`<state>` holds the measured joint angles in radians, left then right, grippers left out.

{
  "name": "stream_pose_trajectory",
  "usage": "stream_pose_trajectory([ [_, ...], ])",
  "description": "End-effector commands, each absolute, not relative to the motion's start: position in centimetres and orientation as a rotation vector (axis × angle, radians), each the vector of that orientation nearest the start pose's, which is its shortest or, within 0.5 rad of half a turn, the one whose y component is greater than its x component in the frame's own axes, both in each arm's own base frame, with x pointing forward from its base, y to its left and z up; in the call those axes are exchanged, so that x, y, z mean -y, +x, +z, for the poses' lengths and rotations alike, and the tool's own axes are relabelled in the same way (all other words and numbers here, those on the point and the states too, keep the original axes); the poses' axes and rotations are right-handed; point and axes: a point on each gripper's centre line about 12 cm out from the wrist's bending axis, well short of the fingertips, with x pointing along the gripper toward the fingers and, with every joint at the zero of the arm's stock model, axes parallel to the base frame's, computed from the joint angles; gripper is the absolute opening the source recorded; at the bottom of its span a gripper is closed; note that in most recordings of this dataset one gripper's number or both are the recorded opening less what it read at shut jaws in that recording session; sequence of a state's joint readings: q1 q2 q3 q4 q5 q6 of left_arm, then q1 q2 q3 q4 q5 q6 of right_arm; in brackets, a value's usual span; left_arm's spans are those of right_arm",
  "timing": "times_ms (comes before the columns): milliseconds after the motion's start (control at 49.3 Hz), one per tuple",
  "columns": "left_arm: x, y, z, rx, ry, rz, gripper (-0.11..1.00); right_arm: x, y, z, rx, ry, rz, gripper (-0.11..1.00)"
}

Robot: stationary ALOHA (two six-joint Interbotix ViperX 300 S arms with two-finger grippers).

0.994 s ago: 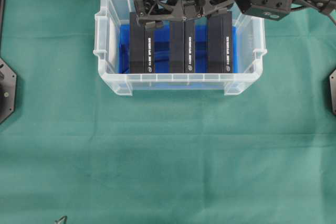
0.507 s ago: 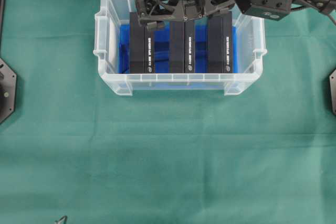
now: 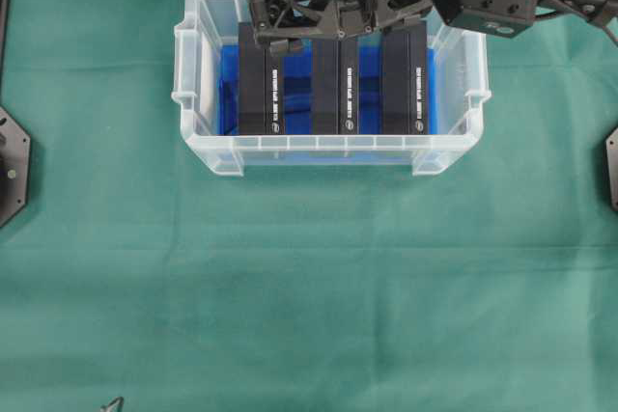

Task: Take the box out of the case with the right arm.
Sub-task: 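Lower the open right gripper around the middle black box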

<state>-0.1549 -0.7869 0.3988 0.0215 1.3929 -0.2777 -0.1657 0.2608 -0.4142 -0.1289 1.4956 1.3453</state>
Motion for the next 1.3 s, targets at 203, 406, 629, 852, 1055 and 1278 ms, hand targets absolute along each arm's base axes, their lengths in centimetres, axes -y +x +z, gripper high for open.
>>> stream_pose_trajectory([
  [203, 2.4, 16.9, 40.2, -0.986, -0.164, 0.011, 0.00, 8.9, 44.6, 34.7, -0.937, 1.140, -1.082, 0.96],
  [406, 2.4, 16.9, 40.2, -0.989, -0.164, 0.011, 0.00, 8.9, 44.6, 34.6, -0.939, 1.139, -1.084, 0.96],
  [629, 2.4, 16.9, 40.1, -0.990, -0.162, 0.013, 0.00, 9.0, 44.5, 34.2, -0.943, 1.129, -1.096, 0.96],
  [852, 2.4, 16.9, 40.0, -0.993, -0.163, 0.012, 0.00, 9.0, 44.3, 32.7, -0.975, 1.116, -1.123, 0.96],
  [1055, 2.4, 16.9, 39.9, -0.995, -0.163, 0.012, 0.00, 9.2, 44.3, 30.4, -0.971, 1.122, -1.139, 0.96],
  [1278, 2.4, 16.9, 39.9, -0.996, -0.164, 0.013, 0.00, 9.3, 44.5, 27.8, -0.945, 1.149, -1.145, 0.96],
])
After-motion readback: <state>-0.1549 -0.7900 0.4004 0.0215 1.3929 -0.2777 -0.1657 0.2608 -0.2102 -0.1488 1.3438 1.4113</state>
